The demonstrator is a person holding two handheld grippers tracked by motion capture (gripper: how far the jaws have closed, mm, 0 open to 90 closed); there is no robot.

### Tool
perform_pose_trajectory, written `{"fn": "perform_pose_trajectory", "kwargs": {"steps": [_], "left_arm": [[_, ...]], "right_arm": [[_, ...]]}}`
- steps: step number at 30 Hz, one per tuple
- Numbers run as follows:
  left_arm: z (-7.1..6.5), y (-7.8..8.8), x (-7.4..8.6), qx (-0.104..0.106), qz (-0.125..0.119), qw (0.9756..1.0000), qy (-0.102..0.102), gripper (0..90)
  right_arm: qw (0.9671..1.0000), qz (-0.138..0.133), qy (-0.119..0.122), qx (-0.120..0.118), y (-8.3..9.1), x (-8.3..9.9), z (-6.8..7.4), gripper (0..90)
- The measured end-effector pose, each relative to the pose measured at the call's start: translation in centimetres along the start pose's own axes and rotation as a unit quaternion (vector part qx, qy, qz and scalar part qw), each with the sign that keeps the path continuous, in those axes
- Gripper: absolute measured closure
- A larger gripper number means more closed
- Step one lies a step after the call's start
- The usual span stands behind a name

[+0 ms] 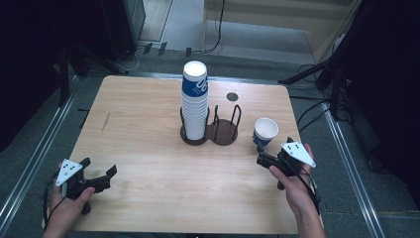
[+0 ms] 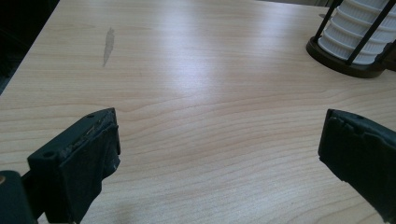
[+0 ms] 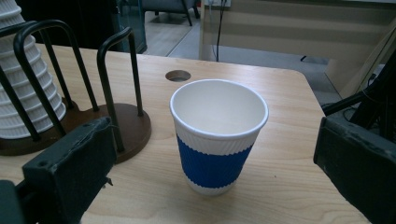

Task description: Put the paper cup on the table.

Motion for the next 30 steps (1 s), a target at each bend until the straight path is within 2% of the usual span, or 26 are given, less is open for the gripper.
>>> {"fn": "perform_pose_trajectory", "kwargs": {"steps": [8, 15, 30], "left_arm": [[0.0, 0.0, 0.0, -0.001, 0.002, 1.0, 0.001, 0.0], [-0.1, 0.0, 0.0, 0.0, 0.003, 1.0, -0.001, 0.0], [-0.1, 0.0, 0.1, -0.001, 0.001, 1.0, -0.001, 0.0]], "right_arm": [[1.0, -0.004, -0.002, 0.0, 1.6, 0.5, -0.3, 0.0], [0.9999, -0.004, 0.008, 0.01, 3.2, 1.2, -0.5, 0.0], [0.9997, 0.007, -0.005, 0.023, 5.7, 3.5, -1.9, 0.0]]}}
Point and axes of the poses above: each handheld gripper's, and its own axes: y roughly backward along the jaws, x roughly out of its underside, z roughly to its left, the point moved 1 cm from there along -y, roughly forward along the jaws, and after that the axes turned 12 degrees about y, right-handed, at the moved point
